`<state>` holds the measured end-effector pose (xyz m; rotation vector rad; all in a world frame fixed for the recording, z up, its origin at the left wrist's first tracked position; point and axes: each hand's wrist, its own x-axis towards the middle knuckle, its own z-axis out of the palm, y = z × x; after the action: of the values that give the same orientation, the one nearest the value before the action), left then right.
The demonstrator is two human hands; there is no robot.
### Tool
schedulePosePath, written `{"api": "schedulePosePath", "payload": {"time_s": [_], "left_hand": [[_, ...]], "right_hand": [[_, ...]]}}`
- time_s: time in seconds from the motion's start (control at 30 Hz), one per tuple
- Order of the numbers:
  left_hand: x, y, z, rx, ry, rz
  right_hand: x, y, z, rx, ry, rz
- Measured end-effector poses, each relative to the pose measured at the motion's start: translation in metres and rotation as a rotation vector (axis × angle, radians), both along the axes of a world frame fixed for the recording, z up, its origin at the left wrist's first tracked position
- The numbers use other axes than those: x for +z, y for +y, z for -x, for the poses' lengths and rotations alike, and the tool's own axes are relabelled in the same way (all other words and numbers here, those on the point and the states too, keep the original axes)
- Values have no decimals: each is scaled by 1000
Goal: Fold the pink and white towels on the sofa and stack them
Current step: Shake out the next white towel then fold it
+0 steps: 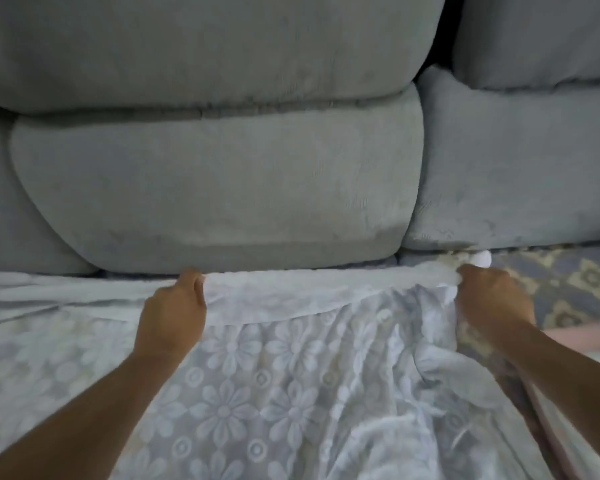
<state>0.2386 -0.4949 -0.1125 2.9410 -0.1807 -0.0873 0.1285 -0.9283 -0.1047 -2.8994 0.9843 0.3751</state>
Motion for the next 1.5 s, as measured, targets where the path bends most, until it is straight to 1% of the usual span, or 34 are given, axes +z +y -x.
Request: {"api": "schedulePosePath", "payload": {"time_s": [0.07, 0.1, 0.13, 0.17, 0.2, 0.23, 0.27, 0.3, 0.33, 0.37, 0.4, 0.47, 0.5, 0.53, 0.57, 0.6, 0.63, 0.67, 0.7, 0.77, 0.83, 0.93, 1.0, 1.07, 1.13, 1.17, 1.23, 1.27, 1.33, 1.43, 1.5], "left_hand": [[24, -7, -11, 35, 37, 137], [37, -14, -27, 58, 63, 243], [51, -21, -49, 98, 90, 357], [69, -31, -74, 148, 104, 448], [91, -41, -98, 207, 126, 518], [111, -50, -121, 258, 150, 600], [129, -58, -138, 286, 178, 706], [142, -66, -147, 308, 221, 829], [148, -72, -147, 311, 263, 913], [146, -76, -137, 260, 272, 903], [136, -78, -118, 157, 229, 772], [97, -82, -66, -119, 19, 426], [80, -86, -33, -289, -78, 323], [63, -90, -3, -449, -109, 253], [47, -97, 23, -594, -96, 169], [37, -108, 42, -699, 14, 85], [30, -125, 53, -756, 135, 27], [26, -145, 57, -777, 242, -12], [23, -170, 56, -759, 300, -27], [15, -222, 40, -690, 313, 9], [8, -268, 21, -672, 247, -7], [-2, -320, -3, -727, 146, -153], [-13, -340, -13, -812, 88, -324], [-24, -348, -13, -933, 18, -550], [-29, -351, -8, -1011, -64, -664], [-28, -352, -5, -1045, -131, -719], [-24, -350, -5, -1082, -293, -852], [-21, -349, -7, -1070, -345, -860], [-11, -351, -9, -998, -356, -771], [12, -360, -10, -857, -279, -662], [33, -364, -14, -842, -262, -615]], "right_hand": [[32, -8, -13, -221, -52, -264], [52, -9, -31, -358, -132, -445], [73, -15, -52, -529, -268, -659], [92, -23, -77, -660, -429, -820], [113, -28, -100, -714, -567, -909], [133, -34, -120, -658, -660, -873], [151, -35, -135, -553, -718, -845], [164, -32, -144, -418, -757, -825], [166, -28, -145, -315, -786, -823], [164, -18, -140, -214, -770, -800], [151, -11, -128, -98, -738, -728], [101, 8, -75, 105, -620, -511], [68, 14, -37, 122, -549, -429], [39, 21, 9, 89, -490, -371], [15, 29, 58, 42, -417, -336], [-6, 36, 107, -4, -332, -314], [-24, 42, 153, -29, -252, -288], [-42, 43, 194, -50, -176, -278], [-56, 41, 229, -98, -102, -278], [-76, 33, 282, -267, 9, -285], [-84, 31, 317, -416, 39, -245], [-88, 38, 345, -521, 1, -204], [-91, 42, 353, -559, -19, -162], [-97, 44, 358, -606, 7, -140], [-102, 47, 366, -623, 43, -160], [-104, 49, 371, -610, 19, -159], [-101, 49, 381, -628, -112, -163], [-96, 48, 385, -670, -192, -184], [-82, 50, 395, -792, -323, -228], [-51, 50, 406, -899, -395, -191], [-32, 46, 413, -980, -407, -118]]}}
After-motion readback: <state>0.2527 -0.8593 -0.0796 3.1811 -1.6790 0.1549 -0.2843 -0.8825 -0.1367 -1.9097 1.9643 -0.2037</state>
